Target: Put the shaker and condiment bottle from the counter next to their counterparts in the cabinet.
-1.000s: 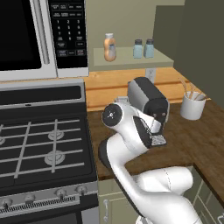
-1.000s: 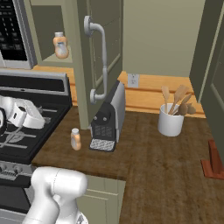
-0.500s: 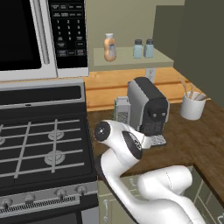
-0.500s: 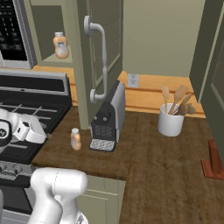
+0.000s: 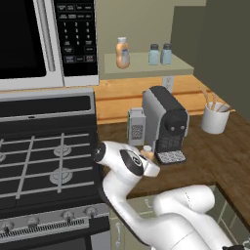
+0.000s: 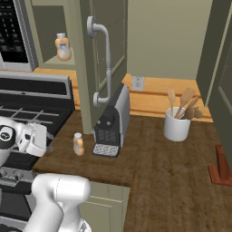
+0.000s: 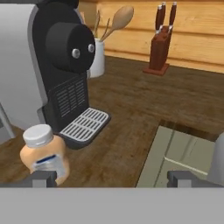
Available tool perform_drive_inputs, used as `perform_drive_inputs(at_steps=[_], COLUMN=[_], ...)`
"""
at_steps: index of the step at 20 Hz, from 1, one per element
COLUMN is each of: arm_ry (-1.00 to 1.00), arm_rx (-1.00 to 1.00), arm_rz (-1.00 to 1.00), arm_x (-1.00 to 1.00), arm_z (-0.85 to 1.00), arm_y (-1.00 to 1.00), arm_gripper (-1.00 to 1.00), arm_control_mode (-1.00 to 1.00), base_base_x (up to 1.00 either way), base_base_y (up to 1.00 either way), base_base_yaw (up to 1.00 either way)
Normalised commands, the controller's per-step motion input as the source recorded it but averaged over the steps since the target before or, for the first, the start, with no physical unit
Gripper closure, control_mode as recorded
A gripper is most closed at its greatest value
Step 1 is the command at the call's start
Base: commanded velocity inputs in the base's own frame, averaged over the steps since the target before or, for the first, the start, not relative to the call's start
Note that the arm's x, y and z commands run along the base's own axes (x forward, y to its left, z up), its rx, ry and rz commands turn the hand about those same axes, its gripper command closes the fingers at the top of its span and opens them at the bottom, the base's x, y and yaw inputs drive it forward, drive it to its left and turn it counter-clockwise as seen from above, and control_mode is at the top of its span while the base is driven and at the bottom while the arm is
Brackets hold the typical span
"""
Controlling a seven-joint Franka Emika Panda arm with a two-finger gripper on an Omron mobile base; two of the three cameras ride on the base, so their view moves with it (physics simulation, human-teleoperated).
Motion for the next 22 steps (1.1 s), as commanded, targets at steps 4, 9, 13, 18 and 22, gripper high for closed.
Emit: perform_drive_inputs(at_steps=[4,9,13,18,22], arm_ry=[0.00,-0.01,-0.04,-0.02,0.00], arm_rx=[0.00,0.00,0.00,0.00,0.00], arm_rz=[-0.06,-0.02,-0.06,-0.04,-0.02], arm_x=[0.11,0.05,0.14,0.27,0.35], arm_z=[-0.04,-0.20,-0.11,0.00,0.00], arm_y=[0.00,0.00,-0.01,-0.09,-0.03], arm_gripper=[-1.00,-1.00,-1.00,-1.00,-1.00], arm_control_mode=[-1.00,-1.00,-1.00,-1.00,-1.00], base_base_x=[0.00,0.00,0.00,0.00,0.00], base_base_y=[0.00,0.00,0.00,0.00,0.00], base_base_yaw=[0.00,0.00,0.00,0.00,0.00])
